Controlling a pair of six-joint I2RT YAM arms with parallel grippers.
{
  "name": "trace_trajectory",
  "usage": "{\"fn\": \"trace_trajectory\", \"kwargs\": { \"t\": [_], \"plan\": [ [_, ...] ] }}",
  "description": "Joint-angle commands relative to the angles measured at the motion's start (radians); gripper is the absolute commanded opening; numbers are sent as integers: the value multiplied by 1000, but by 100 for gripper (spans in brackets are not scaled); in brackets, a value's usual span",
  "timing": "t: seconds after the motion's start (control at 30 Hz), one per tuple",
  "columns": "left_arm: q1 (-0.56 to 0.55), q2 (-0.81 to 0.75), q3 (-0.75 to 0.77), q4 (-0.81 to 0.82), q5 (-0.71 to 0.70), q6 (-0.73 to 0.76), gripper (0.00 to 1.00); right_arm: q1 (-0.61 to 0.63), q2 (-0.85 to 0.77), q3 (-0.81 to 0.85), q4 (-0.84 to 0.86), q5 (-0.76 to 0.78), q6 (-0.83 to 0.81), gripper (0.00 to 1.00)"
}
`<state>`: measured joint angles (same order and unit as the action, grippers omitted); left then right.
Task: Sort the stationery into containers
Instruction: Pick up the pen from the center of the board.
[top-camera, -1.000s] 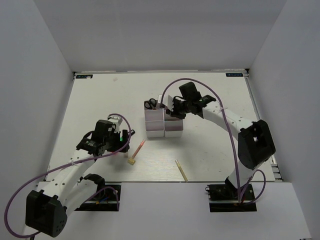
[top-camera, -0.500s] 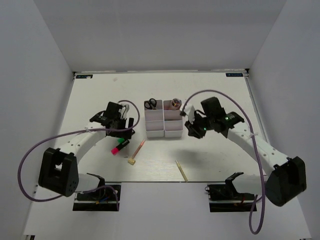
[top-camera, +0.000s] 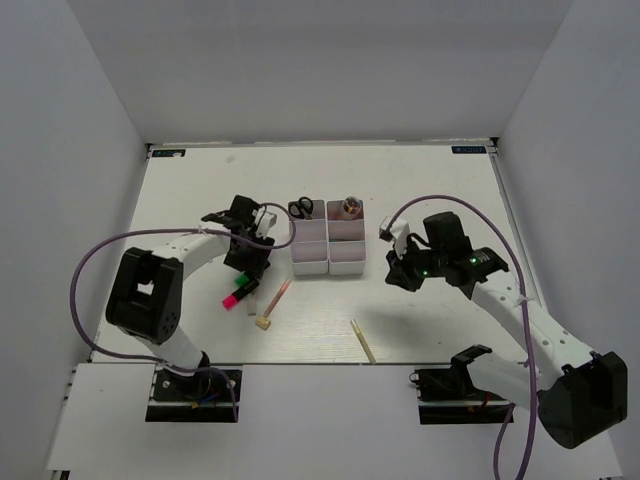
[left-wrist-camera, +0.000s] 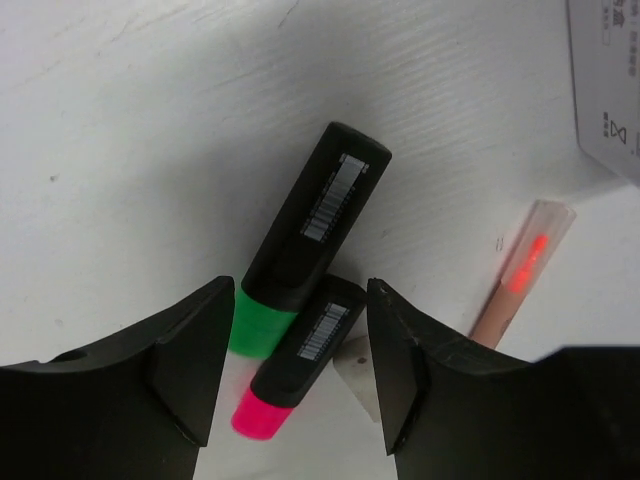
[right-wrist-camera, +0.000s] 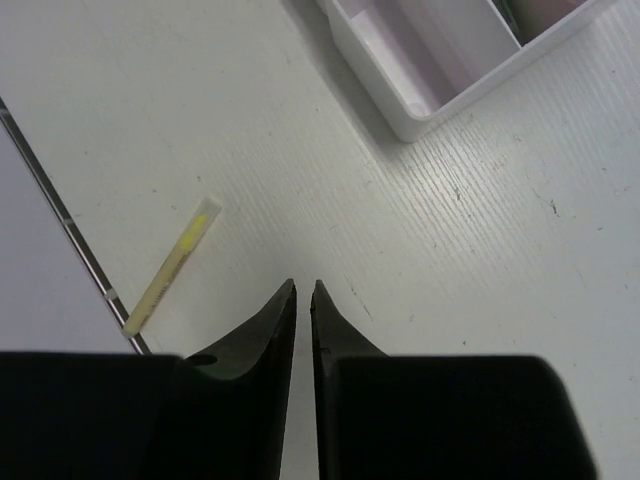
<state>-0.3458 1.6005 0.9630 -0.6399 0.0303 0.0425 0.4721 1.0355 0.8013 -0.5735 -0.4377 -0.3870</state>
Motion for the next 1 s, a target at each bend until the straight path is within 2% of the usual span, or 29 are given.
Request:
{"fn": "trace_trajectory", "kwargs": {
  "t": [0.0,0.3,0.37,0.43,0.57,0.6,0.67,0.7,0.77,0.83,0.9,0.97],
  "plan": [
    [1,32,75,-7,33,46,66,-26,-20,-20,41,-38,27,14],
    [10,145,151,-46,36,76,59,-69,-45,-36,50,-81,42,14],
    [10,157,141,-47,34,76,52,-81,-48,-39,55,-82,43,14],
    [10,160,131,-43,34,76,49,-89,-52,-39,54,-85,46,14],
    [8,176,112,-46,26,73,49,-98,-58,-40,57,-101,54,14],
    [10,180,103,-46,20,69,38,-104,-60,-40,57,-104,54,14],
    [19,180,97,-44,19,60,25,-107,-64,-43,57,-108,54,14],
    [27,174,97,-43,17,48,14,-115,-66,-45,58,-110,54,14],
    [42,138,92,-37,4,21,12,-118,-65,-48,57,-118,57,14],
    [65,110,92,-33,-15,-21,4,-122,-66,-47,57,-124,57,14],
    [99,35,89,-6,-26,-35,4,-124,-65,-48,58,-127,57,14],
    [117,-54,68,34,-50,-110,3,-127,-63,-51,60,-128,57,14]
  ]
}}
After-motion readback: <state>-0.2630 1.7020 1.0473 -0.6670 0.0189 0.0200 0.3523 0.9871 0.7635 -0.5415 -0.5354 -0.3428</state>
